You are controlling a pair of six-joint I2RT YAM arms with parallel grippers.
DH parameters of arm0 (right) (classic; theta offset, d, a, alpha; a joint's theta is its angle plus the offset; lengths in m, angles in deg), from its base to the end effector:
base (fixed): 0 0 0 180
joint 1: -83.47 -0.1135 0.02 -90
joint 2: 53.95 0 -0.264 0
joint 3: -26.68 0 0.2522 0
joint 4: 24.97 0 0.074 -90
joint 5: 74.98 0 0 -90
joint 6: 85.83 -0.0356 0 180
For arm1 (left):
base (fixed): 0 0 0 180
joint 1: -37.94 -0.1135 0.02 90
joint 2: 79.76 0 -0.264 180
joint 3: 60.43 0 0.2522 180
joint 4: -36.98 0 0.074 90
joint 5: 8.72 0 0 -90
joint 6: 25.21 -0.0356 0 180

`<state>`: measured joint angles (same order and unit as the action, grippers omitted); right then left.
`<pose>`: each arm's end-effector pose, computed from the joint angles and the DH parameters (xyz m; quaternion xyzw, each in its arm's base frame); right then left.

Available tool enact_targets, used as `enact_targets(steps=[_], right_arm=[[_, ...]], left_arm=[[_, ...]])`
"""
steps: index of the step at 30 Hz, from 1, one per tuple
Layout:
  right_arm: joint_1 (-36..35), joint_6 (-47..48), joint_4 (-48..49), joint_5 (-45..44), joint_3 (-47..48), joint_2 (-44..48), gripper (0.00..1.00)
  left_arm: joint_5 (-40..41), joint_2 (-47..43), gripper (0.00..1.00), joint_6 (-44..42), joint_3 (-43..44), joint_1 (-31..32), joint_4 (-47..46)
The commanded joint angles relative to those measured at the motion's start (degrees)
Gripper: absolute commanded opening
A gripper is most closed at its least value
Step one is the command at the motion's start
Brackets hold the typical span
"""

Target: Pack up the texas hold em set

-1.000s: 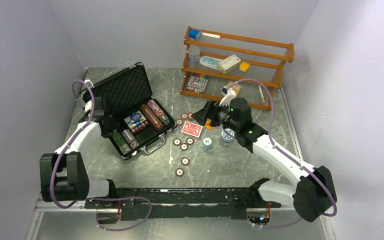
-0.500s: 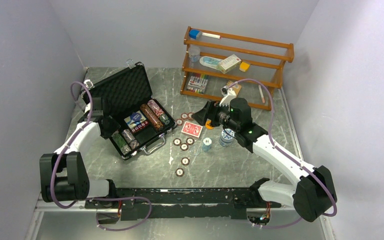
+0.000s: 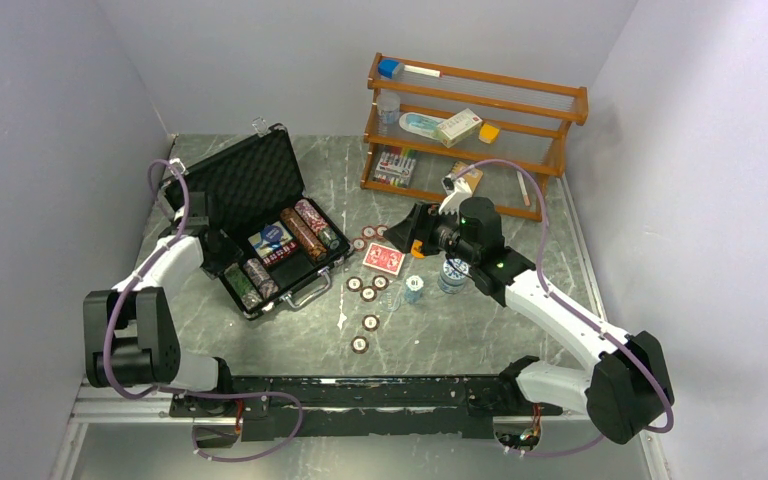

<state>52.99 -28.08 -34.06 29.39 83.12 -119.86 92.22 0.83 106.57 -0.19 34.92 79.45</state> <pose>0.2229 0.1414 0.2785 -0.0606 0.8065 0.3882 0.4417 0.2623 0.0206 0.1893 -0.3894 0.8860 0.0098 0.2514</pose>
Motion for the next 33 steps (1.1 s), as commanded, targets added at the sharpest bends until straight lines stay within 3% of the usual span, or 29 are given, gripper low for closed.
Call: enact_targets(steps=[1, 9, 23, 26, 29, 33], right_arm=[[0.07, 0.34, -0.27, 0.13, -0.29, 1.07, 0.83], [0.07, 0.17, -0.18, 0.1, -0.4, 1.26, 0.83], [0.07, 1.62, -2.19, -2.08, -0.01, 1.56, 0.83], [0.07, 3.77, -6.04, -4.94, 1.14, 1.15, 0.83], [-0.14, 5.58, -11.38, -7.98, 3.72, -0.46, 0.82], [-2.71, 6.84, -17.16, -11.63, 7.66, -4.18, 0.81]], left_arm=[[-1.45, -0.37, 0.49, -0.73, 2.44, -0.05, 5.23], [-0.58, -1.51, 0.62, -1.26, 3.91, -0.07, 6.17], [-0.5, -9.82, 0.61, -1.39, 3.31, -0.05, 4.13], [-6.26, -14.73, 0.63, -3.8, 2.13, 0.03, 0.37], [-19.33, -20.6, 0.77, -8.91, 0.25, 0.58, -7.87], [-29.36, -27.86, 0.84, -12.74, -1.4, 3.64, -15.54]])
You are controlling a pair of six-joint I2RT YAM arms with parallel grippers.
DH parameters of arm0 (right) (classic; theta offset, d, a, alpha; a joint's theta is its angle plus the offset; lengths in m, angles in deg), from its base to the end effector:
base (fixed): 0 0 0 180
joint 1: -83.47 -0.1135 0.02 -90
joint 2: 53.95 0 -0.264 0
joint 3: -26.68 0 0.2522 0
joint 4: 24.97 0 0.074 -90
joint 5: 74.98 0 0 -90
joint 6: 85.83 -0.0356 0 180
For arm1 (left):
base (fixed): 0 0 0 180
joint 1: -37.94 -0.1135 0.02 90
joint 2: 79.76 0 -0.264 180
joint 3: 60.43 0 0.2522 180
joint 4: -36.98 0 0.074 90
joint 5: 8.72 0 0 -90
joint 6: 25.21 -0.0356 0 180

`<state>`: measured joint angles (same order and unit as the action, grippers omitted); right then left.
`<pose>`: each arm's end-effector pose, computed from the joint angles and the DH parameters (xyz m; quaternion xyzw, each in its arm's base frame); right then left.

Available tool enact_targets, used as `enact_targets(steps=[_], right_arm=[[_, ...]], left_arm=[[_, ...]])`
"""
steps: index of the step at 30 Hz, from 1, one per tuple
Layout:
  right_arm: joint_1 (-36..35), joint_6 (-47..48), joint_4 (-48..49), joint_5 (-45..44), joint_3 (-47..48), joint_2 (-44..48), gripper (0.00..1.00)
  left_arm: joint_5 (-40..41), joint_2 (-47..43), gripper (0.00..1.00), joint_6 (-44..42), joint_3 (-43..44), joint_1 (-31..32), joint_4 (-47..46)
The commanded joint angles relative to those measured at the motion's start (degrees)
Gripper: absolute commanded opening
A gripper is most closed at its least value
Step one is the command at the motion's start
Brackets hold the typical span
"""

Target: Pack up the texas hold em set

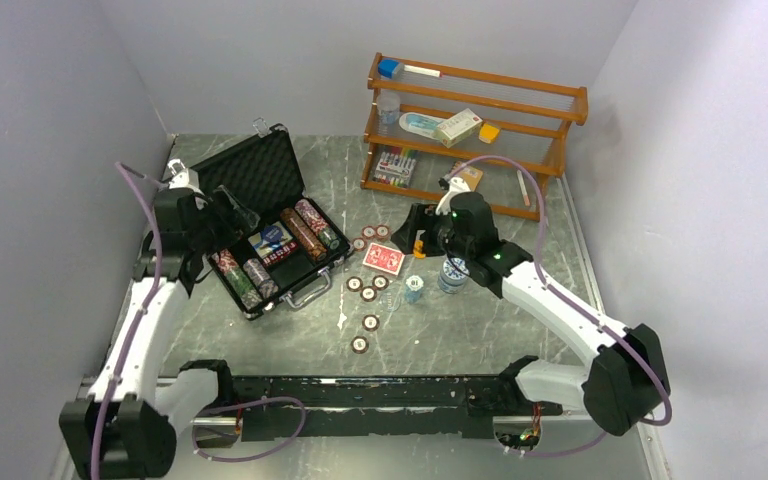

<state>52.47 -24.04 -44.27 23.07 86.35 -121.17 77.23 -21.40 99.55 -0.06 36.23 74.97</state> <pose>0.2248 0.1409 0.2744 -0.0574 0.8487 0.3100 0.4246 0.2222 0.0041 0.2828 -0.2634 0.8507 -0.1593 0.4262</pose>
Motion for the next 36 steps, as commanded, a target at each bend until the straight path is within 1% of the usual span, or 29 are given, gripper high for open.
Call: enact_targets(steps=[1, 5, 9, 13, 16, 19, 22, 25, 27, 30, 36], right_arm=[[-3.73, 3.07, -8.11, -6.75, 5.23, -3.79, 0.82], [-10.57, 2.86, -13.44, -14.45, 7.87, -7.52, 0.84], [-15.37, 0.5, -18.02, -19.48, 8.27, -9.51, 0.84], [-16.31, -2.72, -23.02, -23.75, 8.4, -10.32, 0.84], [-16.3, -4.73, -24.97, -26.14, 8.68, -11.61, 0.84], [-16.3, -7.79, -27.61, -29.09, 9.65, -13.91, 0.84], [-16.21, -8.78, -26.81, -30.1, 9.04, -16.17, 0.82], [-16.11, -9.59, -24.72, -28.39, 8.15, -17.85, 0.77], [-16.12, -10.85, -24.28, -28.22, 8.14, -18.79, 0.72], [-16.1, -12.01, -22.46, -29.06, 7.27, -18.99, 0.61], [-14.91, -11.08, -21.19, -28.99, 7.35, -20.16, 0.46]], left_arm=[[-15.78, -7.04, 0.85, -6.25, -1.87, 2.61, -12.22], [-18.08, -10.8, 0.88, -7.83, -1.85, 2.86, -13.79], [-19.23, -13.62, 0.87, -10.17, -1.03, 2.94, -12.97], [-20.47, -17.58, 0.89, -11.28, -4.01, 2.95, -16.05], [-21.54, -19.16, 0.9, -11.4, -5.74, 2.95, -17.23], [-21.77, -19.14, 0.92, -12.24, -5.79, 2.95, -16.51], [-21.78, -18.46, 0.94, -12.4, -5.35, 2.94, -16.09], [-21.2, -18.42, 0.98, -12.6, -5.52, 2.95, -15.6], [-21.22, -19.05, 1.0, -13.11, -5.78, 2.95, -15.47], [-21.62, -20.12, 1.0, -13.14, -6.48, 2.95, -16.31], [-21.65, -19.7, 0.99, -13.03, -6.99, 2.95, -17.12]])
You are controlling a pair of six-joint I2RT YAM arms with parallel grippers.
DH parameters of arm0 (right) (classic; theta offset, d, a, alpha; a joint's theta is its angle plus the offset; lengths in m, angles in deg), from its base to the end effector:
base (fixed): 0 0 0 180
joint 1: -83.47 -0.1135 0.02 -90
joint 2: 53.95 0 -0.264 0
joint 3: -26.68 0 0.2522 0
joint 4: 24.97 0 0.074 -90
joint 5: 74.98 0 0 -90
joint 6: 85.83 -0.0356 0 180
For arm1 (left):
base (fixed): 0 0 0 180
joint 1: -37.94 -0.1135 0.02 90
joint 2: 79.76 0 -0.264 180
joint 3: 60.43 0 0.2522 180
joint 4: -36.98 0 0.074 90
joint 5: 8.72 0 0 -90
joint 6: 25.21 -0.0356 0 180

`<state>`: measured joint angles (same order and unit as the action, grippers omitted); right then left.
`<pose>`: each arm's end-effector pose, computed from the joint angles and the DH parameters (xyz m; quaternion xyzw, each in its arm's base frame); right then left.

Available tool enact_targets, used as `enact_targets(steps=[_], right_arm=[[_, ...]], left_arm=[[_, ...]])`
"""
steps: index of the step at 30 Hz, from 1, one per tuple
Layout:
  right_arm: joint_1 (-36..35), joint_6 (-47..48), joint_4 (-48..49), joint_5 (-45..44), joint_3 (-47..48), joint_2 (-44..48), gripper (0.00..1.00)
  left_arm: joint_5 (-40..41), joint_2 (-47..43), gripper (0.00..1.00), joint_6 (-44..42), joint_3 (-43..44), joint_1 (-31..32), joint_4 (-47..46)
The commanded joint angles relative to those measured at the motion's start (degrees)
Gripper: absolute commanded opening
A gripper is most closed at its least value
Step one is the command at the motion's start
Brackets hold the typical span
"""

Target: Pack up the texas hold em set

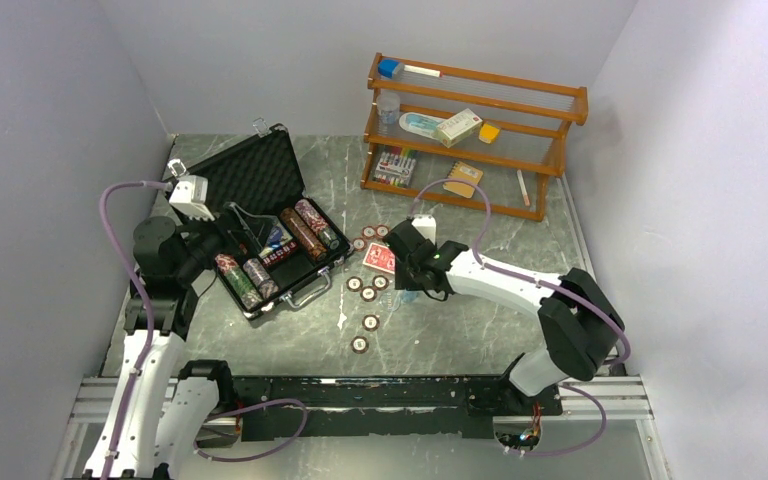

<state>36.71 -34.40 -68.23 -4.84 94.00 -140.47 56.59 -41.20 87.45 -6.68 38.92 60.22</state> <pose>0.2087 0.2043 0.1988 -0.0274 0.9572 0.0357 0.2859 0.1620 -0.0176 0.3292 -0.0010 0.7507 -0.2892 0.5939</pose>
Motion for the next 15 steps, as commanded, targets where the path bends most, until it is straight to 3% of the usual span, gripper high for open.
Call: enact_targets(steps=[1, 4, 8, 12, 15], right_arm=[[1.07, -0.46, 3.02, -0.92, -0.38, -0.9, 0.42], [1.52, 1.83, 4.27, -0.15, 0.06, 0.43, 0.32], [2.05, 8.19, 6.27, 6.41, 2.72, 3.7, 0.29], [3.26, 14.93, 7.65, 20.81, 6.75, 4.78, 0.28], [3.64, 18.04, 9.88, 31.13, 8.45, 5.4, 0.27]], left_arm=[[-0.14, 0.41, 0.98, -0.66, -0.35, 0.26, -2.42], [3.19, 1.03, 0.98, 0.85, -0.69, 0.26, -2.36], [4.46, 0.51, 0.99, 1.82, -1.6, 0.2, -3.32], [-2.83, 2.68, 0.99, -0.96, -0.5, 0.17, -2.69], [-13.66, 4.78, 0.99, -3.03, -2.33, 0.25, -7.16]])
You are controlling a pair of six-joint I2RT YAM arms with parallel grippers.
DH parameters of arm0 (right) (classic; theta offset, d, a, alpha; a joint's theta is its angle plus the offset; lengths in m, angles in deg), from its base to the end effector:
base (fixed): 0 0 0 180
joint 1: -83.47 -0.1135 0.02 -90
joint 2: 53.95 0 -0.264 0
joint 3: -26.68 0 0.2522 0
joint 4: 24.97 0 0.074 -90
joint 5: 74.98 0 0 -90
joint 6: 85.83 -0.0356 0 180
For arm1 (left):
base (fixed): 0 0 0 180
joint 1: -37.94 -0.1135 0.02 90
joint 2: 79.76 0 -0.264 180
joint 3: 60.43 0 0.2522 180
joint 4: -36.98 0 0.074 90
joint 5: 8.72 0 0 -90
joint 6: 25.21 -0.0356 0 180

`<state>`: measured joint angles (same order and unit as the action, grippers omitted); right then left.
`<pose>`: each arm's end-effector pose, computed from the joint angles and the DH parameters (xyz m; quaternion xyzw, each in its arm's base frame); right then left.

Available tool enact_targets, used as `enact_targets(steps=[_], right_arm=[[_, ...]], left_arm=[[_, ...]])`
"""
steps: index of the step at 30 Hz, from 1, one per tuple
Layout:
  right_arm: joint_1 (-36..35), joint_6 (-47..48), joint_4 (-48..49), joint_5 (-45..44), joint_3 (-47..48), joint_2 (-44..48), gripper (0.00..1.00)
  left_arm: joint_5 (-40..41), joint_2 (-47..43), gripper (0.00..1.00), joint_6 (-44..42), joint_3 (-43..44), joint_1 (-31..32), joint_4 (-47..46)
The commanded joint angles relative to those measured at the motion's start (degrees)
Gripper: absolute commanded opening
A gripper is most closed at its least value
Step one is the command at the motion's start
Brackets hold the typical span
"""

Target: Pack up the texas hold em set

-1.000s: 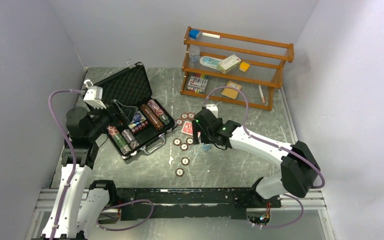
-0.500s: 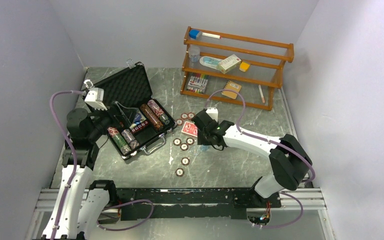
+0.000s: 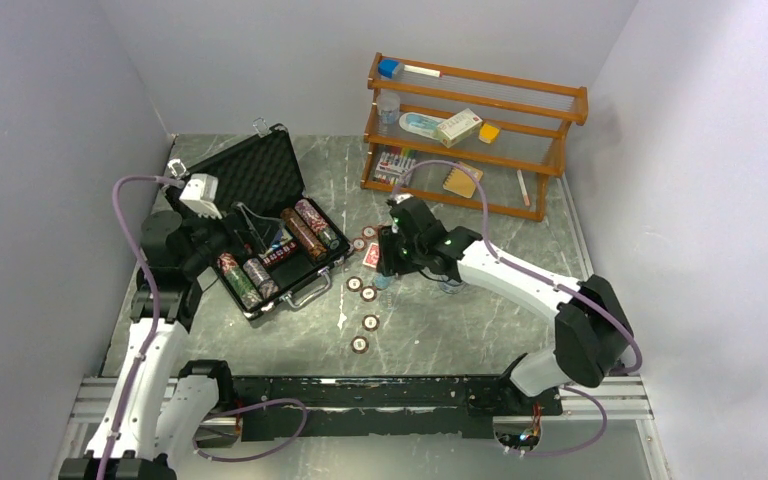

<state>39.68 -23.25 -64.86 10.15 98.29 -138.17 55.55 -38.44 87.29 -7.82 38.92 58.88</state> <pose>0.2231 0.2097 0.2342 -0.1212 0.9384 0.1543 0.2845 0.1730 -0.0184 0.3177 -0.0003 0.7635 -0.2944 0.5748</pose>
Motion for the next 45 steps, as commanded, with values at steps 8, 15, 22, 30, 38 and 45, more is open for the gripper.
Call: enact_targets(steps=[8, 15, 22, 30, 38, 45], right_arm=[[2.47, 6.54, 15.17, 40.67, 4.66, 4.21, 0.27], [3.08, 2.46, 22.78, 49.95, 0.67, 8.41, 0.27], [4.0, 2.93, 25.53, 54.38, -2.62, 11.01, 0.27], [4.32, 2.32, 27.89, 59.81, -1.82, 10.1, 0.27], [4.32, 4.27, 28.8, 61.64, -1.2, 9.73, 0.28], [4.32, 3.26, 32.49, 63.74, -2.1, 10.84, 0.28]], left_arm=[[-22.51, 10.01, 0.86, -6.37, 1.62, 11.77, -5.18], [-24.01, 16.3, 0.89, -14.68, 6.98, 24.07, 4.07], [-29.06, 15.41, 0.81, -18.38, 6.53, 25.27, 4.21], [-32.6, 15.7, 0.7, -19.51, 6.94, 25.31, 5.6], [-35.18, 15.01, 0.76, -16.31, 6.64, 25.39, 5.6], [-37.3, 18.15, 0.73, -11.91, 6.51, 25.83, 5.24]])
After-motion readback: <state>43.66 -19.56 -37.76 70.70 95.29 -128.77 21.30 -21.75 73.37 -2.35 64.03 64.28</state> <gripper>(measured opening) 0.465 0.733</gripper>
